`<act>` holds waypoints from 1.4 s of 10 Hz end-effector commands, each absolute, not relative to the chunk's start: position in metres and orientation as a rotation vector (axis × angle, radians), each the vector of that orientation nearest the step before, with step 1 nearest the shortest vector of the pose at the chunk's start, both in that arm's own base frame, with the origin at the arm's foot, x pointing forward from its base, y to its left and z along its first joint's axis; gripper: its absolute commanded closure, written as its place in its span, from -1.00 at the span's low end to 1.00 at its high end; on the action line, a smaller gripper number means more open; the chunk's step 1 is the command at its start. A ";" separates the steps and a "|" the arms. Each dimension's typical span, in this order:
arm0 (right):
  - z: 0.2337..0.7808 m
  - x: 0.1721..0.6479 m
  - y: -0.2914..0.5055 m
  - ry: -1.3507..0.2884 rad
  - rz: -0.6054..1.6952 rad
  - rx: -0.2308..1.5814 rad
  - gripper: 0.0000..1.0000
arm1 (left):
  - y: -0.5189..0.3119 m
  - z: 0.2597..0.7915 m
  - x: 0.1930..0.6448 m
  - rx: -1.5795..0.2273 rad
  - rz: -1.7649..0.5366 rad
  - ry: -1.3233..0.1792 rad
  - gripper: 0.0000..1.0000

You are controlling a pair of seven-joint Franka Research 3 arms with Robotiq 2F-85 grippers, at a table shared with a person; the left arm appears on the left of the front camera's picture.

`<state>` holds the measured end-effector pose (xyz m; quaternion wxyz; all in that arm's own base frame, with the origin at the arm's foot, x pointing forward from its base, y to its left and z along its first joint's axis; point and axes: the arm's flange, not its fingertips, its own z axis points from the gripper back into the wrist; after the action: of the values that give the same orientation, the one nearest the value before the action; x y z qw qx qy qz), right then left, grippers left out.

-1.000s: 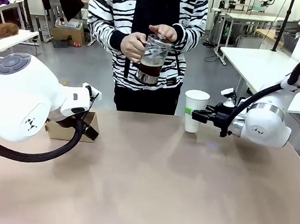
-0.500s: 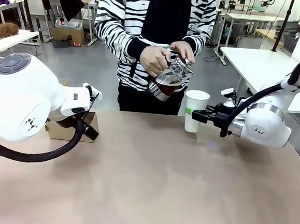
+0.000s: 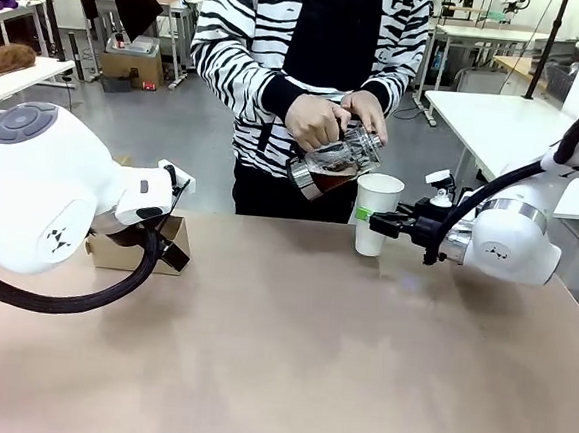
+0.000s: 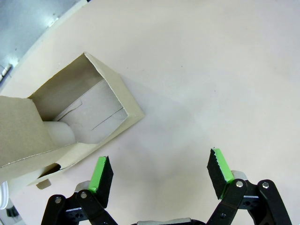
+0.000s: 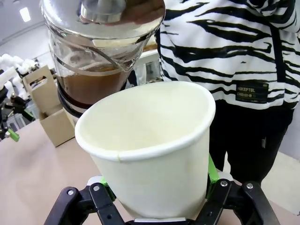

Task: Pour a drink into a cup and package it in a carrier.
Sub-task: When a person places the Paper Cup Lid on the 600 ml Paper Cup , lift the 600 ml Paper Cup.

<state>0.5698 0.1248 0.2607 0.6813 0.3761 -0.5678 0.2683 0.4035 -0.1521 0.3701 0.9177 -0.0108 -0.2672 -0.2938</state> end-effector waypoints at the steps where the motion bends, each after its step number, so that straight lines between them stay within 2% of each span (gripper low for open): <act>1: 0.264 0.570 0.127 -1.278 0.599 0.842 -0.60 | -0.152 0.370 0.403 -0.025 -0.604 -0.550 -1.00; 14: 0.264 0.570 0.127 -1.278 0.599 0.842 -0.60 | -0.152 0.370 0.403 -0.025 -0.604 -0.550 -1.00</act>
<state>0.5698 0.1249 0.2607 0.6813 0.3761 -0.5677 0.2683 0.4035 -0.1521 0.3701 0.9177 -0.0108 -0.2672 -0.2938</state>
